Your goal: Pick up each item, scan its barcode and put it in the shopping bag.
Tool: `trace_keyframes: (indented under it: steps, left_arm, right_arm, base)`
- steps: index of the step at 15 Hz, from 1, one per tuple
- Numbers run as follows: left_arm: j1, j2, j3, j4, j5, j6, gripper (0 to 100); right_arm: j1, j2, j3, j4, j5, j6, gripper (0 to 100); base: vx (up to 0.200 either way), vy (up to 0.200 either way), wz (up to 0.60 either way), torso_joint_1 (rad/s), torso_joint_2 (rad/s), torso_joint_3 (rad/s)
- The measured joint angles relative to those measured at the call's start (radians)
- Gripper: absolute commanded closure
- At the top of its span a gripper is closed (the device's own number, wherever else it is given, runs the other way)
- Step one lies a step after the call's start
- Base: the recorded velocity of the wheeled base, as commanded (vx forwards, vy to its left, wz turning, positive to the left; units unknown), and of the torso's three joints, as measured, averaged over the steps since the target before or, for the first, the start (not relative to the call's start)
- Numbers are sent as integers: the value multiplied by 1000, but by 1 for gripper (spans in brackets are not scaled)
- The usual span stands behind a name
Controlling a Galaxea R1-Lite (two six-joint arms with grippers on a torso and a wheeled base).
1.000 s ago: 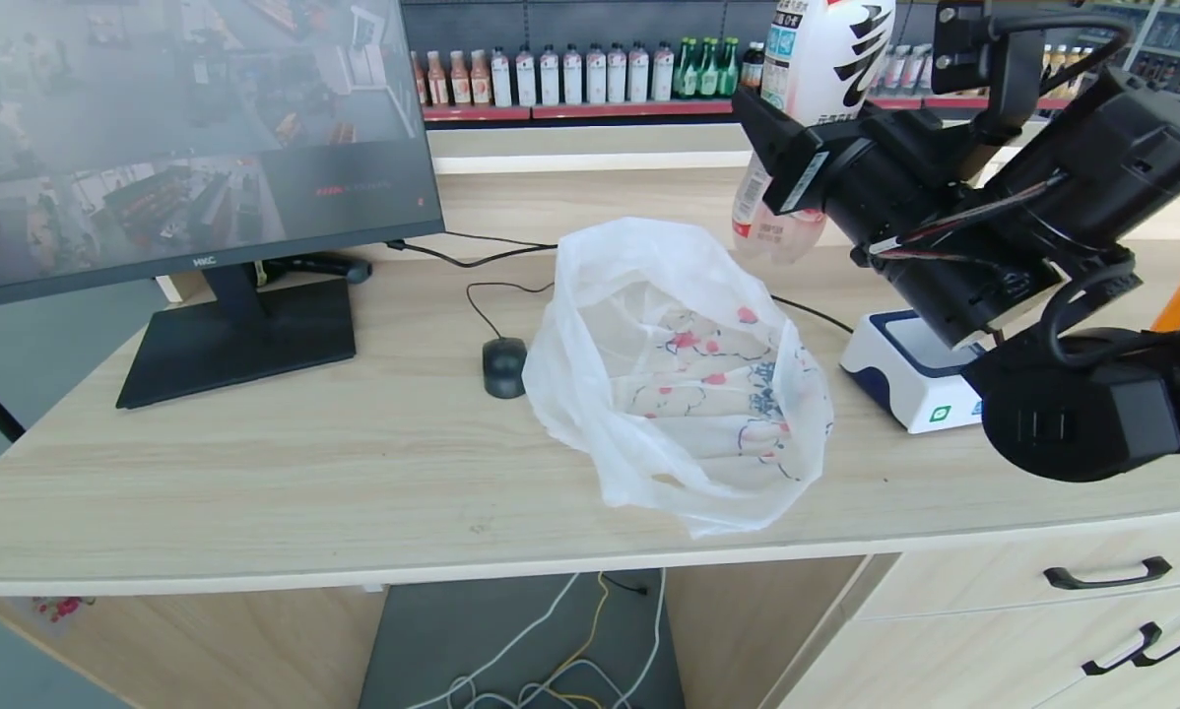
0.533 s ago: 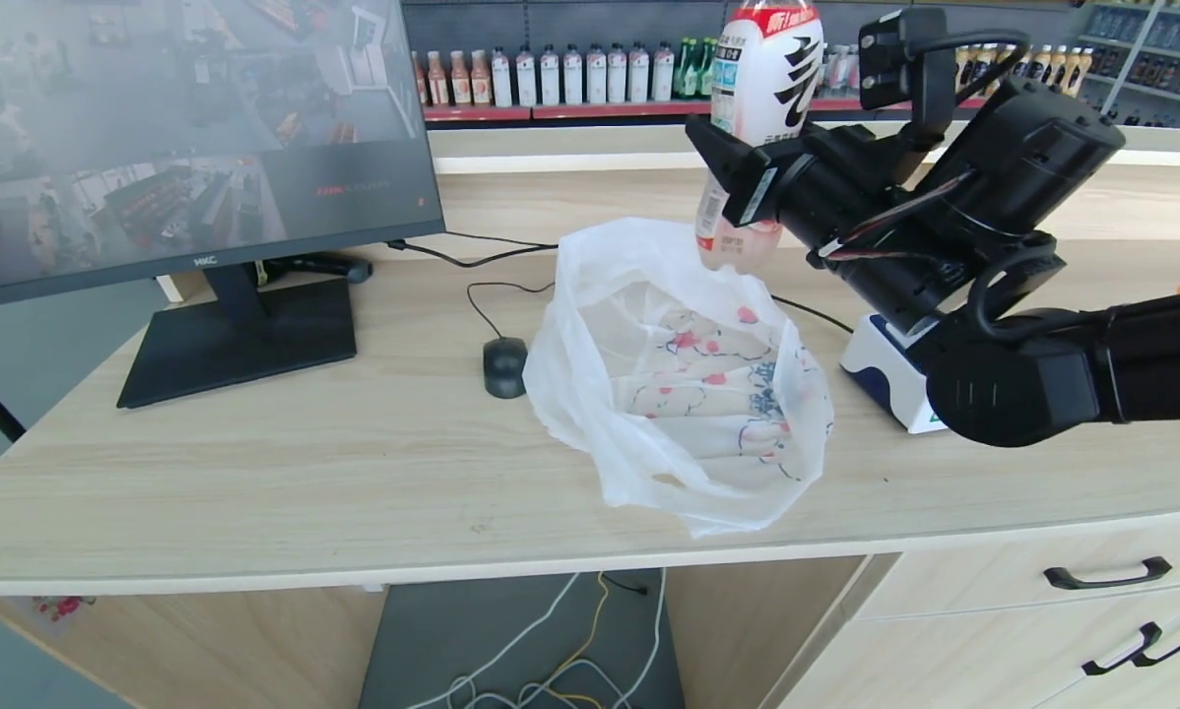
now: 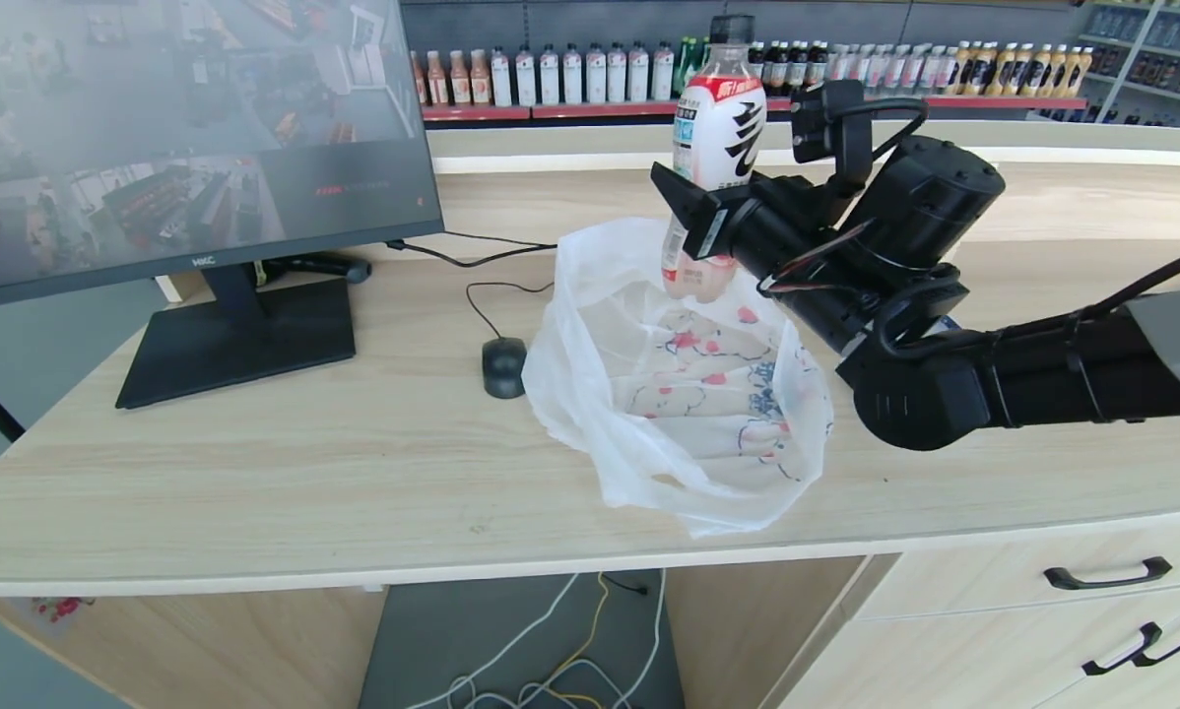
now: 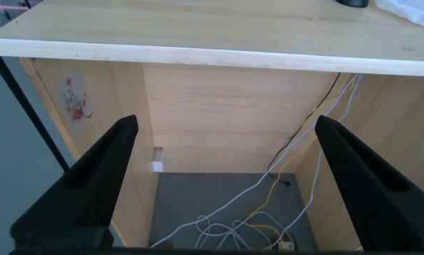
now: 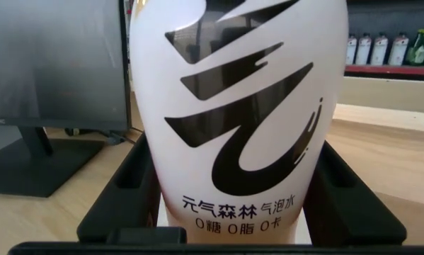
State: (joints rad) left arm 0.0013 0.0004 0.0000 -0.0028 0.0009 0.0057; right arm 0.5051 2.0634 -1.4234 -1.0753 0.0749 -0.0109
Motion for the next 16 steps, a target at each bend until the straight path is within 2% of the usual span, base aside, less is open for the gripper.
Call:
trace_keyframes:
  steps: [10,16]
  left_arm:
    - [0,0,0,0,0,0,0]
    - [0,0,0,0,0,0,0]
  right_arm:
    - [27,109,-20,-66,10,53,100]
    - [27,187,-119,-65,32,54,100]
  base:
    - [0,0,0,0,0,0]
    - [0,0,0,0,0,0]
